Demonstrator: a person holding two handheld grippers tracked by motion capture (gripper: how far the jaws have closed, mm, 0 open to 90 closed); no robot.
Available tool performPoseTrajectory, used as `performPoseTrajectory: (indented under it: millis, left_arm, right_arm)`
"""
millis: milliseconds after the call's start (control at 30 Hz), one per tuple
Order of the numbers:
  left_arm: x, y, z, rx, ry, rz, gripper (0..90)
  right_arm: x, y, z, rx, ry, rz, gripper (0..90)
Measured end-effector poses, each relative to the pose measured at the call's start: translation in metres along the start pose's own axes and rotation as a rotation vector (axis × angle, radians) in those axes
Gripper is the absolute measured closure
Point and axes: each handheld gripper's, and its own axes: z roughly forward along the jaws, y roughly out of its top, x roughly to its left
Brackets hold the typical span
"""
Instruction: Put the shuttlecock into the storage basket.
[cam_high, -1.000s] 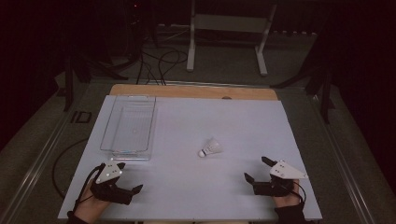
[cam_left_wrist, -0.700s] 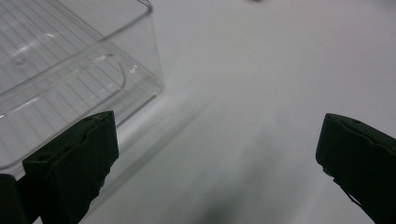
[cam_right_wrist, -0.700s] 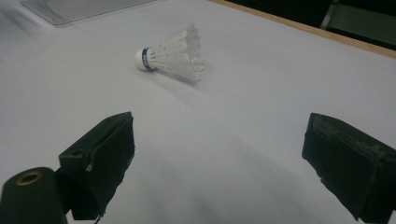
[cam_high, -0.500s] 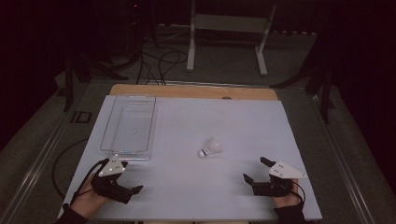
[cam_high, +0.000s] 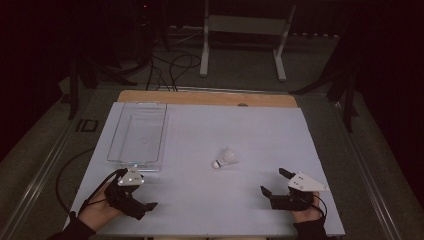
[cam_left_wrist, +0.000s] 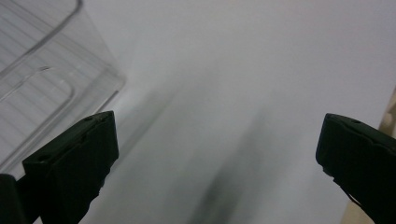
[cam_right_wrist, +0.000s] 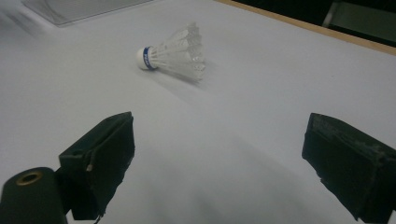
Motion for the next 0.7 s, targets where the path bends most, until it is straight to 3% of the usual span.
performPoseTrajectory:
  millis: [33,167,700]
  left_arm:
    - [-0.002,0.004,0.002,0.029,-0.018,0.016,0.1]
    - [-0.003,0.011,0.005,0.062,-0.041,0.026,0.1]
    - [-0.011,0.038,0.015,0.125,-0.078,0.085,0.1]
  right_arm:
    - [0.000,0.000,0.000,0.000,0.002,-0.002,9.1]
    - [0.000,0.000,0.000,0.001,0.003,-0.002,9.1]
    - [0.000,0.000,0.000,0.001,0.011,-0.001,9.1]
